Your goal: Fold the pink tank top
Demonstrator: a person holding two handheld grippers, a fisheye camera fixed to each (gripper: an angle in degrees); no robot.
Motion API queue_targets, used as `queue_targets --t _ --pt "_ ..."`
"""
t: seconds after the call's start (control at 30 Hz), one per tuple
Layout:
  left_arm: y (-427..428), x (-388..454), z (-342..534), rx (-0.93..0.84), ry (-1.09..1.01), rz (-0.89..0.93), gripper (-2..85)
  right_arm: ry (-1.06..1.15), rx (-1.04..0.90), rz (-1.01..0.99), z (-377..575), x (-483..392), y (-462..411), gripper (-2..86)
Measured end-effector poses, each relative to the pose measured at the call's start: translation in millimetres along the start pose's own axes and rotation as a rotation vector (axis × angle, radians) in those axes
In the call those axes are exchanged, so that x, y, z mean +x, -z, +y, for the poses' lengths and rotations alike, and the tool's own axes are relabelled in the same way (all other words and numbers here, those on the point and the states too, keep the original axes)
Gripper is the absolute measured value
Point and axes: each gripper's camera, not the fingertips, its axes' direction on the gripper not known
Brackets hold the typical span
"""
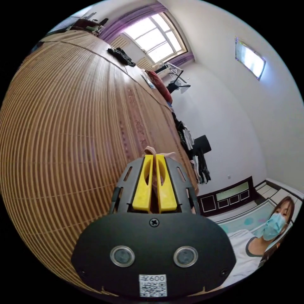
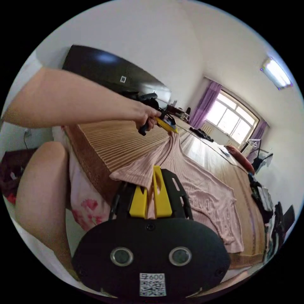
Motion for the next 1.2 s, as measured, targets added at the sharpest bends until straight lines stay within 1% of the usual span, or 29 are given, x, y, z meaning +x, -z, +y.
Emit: queue_targets --t 0.07,0.17,0.3,0.37,0.47,0.67,0.77,0.93,1.07,1.2 --pt "-8 0 -7 0.015 -0.008 0.104 1.3 -0.154 0.155 -0.098 -34 45 54 -0.8" --pt "-30 1 -15 0.027 -0.029 0.181 1.2 -0.343 0.311 -0.161 -67 103 111 -0.8" --pt "-71 -8 -30 0.008 -0.033 0.185 1.1 -0.533 0.372 -0.111 -104 154 161 -0.8" --pt "-104 -22 -40 -0.021 -0.01 0.184 1.1 -0.694 0.346 -0.111 -128 187 183 -0.8" --pt "-148 -48 -47 -0.067 0.028 0.143 1.1 -0.858 0.321 -0.108 -157 224 207 -0.8" --pt "-213 -107 -53 -0.113 0.06 0.096 1.2 -1.045 0.301 -0.145 -223 276 244 -0.8" --pt "-234 -138 -57 -0.133 0.067 0.064 1.2 -1.103 0.274 -0.156 -259 291 259 -0.8" --pt "-257 -186 -62 -0.131 0.081 0.047 1.3 -1.207 0.323 -0.217 -317 305 280 -0.8" --pt "-277 -222 -65 -0.156 0.078 0.009 1.3 -1.234 0.259 -0.195 -373 306 294 -0.8" --pt "-296 -252 -64 -0.168 0.085 -0.021 1.4 -1.272 0.266 -0.175 -410 298 307 -0.8"
